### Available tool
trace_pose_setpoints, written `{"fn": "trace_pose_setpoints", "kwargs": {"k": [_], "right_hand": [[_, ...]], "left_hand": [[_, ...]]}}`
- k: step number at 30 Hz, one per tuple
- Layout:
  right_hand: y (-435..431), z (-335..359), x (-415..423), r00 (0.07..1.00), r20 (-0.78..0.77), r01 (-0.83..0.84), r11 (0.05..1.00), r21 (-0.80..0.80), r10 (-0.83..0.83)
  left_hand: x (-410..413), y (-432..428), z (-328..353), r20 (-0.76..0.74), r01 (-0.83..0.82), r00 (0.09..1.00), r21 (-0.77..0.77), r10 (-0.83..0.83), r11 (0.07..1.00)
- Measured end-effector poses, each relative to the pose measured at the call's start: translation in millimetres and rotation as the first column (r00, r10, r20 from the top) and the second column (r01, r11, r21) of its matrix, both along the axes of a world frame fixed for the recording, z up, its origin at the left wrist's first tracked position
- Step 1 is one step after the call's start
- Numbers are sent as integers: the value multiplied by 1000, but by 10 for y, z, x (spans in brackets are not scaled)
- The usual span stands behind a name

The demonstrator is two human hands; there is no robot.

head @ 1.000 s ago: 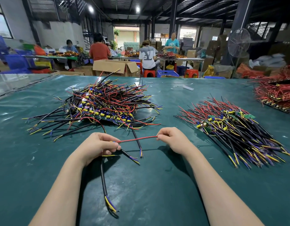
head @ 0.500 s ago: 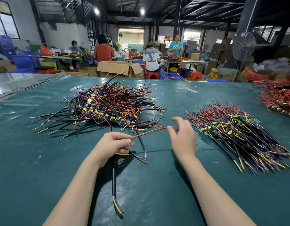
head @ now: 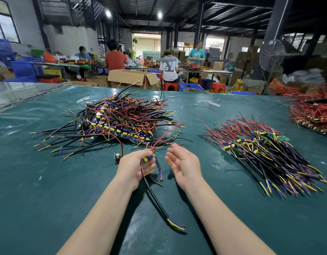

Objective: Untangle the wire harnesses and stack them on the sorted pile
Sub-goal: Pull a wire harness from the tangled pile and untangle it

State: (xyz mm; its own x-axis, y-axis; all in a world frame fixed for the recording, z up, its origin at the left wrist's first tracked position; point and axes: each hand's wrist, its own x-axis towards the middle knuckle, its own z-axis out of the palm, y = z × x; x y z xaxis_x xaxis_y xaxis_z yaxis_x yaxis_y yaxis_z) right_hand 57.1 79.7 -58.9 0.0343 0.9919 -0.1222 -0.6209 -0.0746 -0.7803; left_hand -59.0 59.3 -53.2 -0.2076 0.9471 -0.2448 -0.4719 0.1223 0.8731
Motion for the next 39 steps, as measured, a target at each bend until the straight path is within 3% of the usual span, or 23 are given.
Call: {"fn": "trace_pose_setpoints", "kwargs": {"k": [2, 3, 9, 14, 17, 22, 26, 31, 39], "right_hand": [[-22, -37, -77, 934, 358, -67, 988, 140, 13], [-33, -47, -107, 885, 466, -92, 976, 199, -11], [-39, -59, -119, 829, 553, -57, 970, 237, -87], [-52, -52, -117, 830, 551, -42, 976, 214, -85], [-56, -42, -111, 907, 421, -70, 986, 153, -1], [-10, 26, -20, 975, 223, -19, 998, 59, 6], [14, 46, 13, 994, 107, 24, 998, -53, -18], [9, 61, 16, 989, 130, 76, 994, -73, -66], [-18, 53, -25, 988, 154, 33, 998, -44, -26]], "left_hand": [[34, -7, -5, -25, 40, 999, -4, -40, 999], [52, -10, -5, -31, 62, 998, -5, -62, 998], [62, -24, 10, -64, 97, 993, -8, -98, 995], [110, -46, -13, -252, 121, 961, -1, -117, 993], [115, -44, -15, -325, 112, 940, 12, -102, 994], [133, -50, -14, -331, 156, 934, 31, -137, 987], [141, -45, -28, -254, 147, 959, 64, -126, 987], [199, -39, -63, -206, 97, 975, 89, -77, 991], [216, -27, -19, -462, 185, 868, -43, -184, 982]]}}
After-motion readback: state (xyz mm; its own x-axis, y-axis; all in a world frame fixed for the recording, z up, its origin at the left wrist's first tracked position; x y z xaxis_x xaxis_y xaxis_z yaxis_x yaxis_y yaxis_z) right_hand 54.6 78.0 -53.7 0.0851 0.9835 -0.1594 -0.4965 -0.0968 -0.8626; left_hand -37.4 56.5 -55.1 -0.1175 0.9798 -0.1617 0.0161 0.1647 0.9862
